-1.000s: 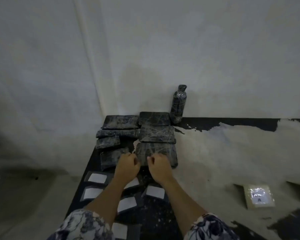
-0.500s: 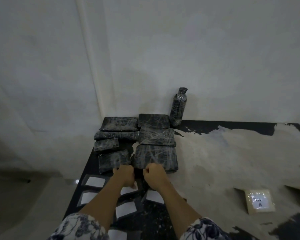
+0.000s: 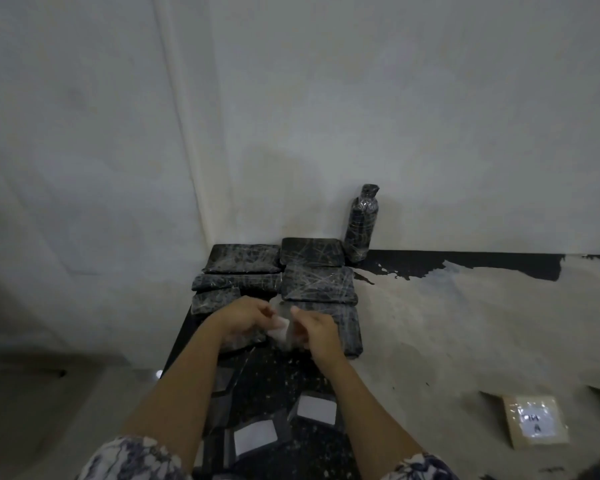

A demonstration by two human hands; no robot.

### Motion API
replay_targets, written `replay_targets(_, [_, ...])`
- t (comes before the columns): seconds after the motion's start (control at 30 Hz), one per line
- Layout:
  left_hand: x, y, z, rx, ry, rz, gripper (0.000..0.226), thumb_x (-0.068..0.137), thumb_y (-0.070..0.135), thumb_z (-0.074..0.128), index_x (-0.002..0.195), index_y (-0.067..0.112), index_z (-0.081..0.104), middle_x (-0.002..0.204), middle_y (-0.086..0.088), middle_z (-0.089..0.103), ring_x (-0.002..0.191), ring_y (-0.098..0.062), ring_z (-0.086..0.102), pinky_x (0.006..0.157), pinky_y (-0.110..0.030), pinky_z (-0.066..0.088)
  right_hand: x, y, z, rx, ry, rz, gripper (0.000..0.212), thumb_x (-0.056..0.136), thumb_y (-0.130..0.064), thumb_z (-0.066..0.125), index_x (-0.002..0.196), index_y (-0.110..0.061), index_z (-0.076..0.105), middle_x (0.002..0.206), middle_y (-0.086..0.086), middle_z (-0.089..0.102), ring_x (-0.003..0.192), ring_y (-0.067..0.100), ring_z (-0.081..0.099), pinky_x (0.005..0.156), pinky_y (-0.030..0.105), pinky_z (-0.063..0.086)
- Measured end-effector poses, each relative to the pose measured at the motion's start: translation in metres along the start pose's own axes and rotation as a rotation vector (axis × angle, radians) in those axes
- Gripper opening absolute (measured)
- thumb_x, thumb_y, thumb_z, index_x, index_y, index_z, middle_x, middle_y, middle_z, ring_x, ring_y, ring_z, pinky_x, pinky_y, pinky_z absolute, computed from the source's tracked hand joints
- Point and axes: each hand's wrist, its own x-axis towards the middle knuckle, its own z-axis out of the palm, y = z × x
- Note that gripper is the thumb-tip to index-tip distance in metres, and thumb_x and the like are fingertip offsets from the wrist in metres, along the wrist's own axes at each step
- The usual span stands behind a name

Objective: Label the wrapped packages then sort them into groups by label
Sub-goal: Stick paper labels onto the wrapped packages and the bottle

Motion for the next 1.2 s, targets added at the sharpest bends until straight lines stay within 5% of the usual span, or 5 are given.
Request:
replay_targets(0.2, [0.004,0.005,-0.003,-0.292,0.069,0.136,0.017,0.082,-0.004,0.062,0.091,0.006,0.072,0.085,-0.011,0.064,0.082,-0.024,0.055,0.070,-0.027,0.044,0.010,-0.025,0.005,0.098,-0.101,0.400,0.043,0.090,-0.045,0.056,0.086,-0.003,0.063,0.068,0.009,0.059,0.057,0.020,0.058,0.052,0.029,0.052])
replay_targets(0.4, [0.006,0.006,-0.009,-0.303,0.122,0.124,0.039,0.077,-0.013,0.061,0.065,0.019,0.078,0.074,0.000,0.072,0.067,-0.015,0.064,0.048,-0.015,0.047,0.020,-0.043,0.004,0.252,-0.013,0.288,0.014,0.085,0.003,0.060,0.074,-0.006,0.063,0.071,0.012,0.062,0.057,0.019,0.058,0.048,0.026,0.050])
replay_targets(0.63, [0.012,0.007,-0.009,-0.589,0.102,-0.061,0.024,0.085,0.022,0.059,0.091,0.004,0.073,0.100,-0.015,0.070,0.087,-0.030,0.066,0.068,-0.038,0.058,0.040,-0.041,0.002,0.159,0.249,0.131,0.018,0.088,-0.007,0.062,0.071,-0.013,0.064,0.074,0.005,0.065,0.070,0.018,0.063,0.058,0.024,0.052])
replay_targets(0.83, [0.031,0.013,-0.008,-0.578,0.372,-0.004,0.017,0.077,-0.010,0.067,0.076,0.002,0.055,0.088,-0.019,0.066,0.074,-0.028,0.067,0.059,-0.033,0.061,0.058,-0.041,0.007,0.234,0.223,0.153,0.022,0.087,-0.004,0.063,0.067,-0.012,0.065,0.072,0.007,0.067,0.060,0.014,0.063,0.050,0.022,0.052])
replay_targets(1.2, [0.070,-0.001,-0.058,-0.596,0.581,-0.010,0.014,0.081,-0.007,0.064,0.082,0.004,0.055,0.093,-0.017,0.062,0.078,-0.027,0.065,0.048,-0.022,0.056,0.119,-0.038,0.033,0.090,0.169,0.193,0.013,0.090,-0.001,0.056,0.084,-0.004,0.067,0.082,0.015,0.067,0.066,0.020,0.061,0.056,0.026,0.052])
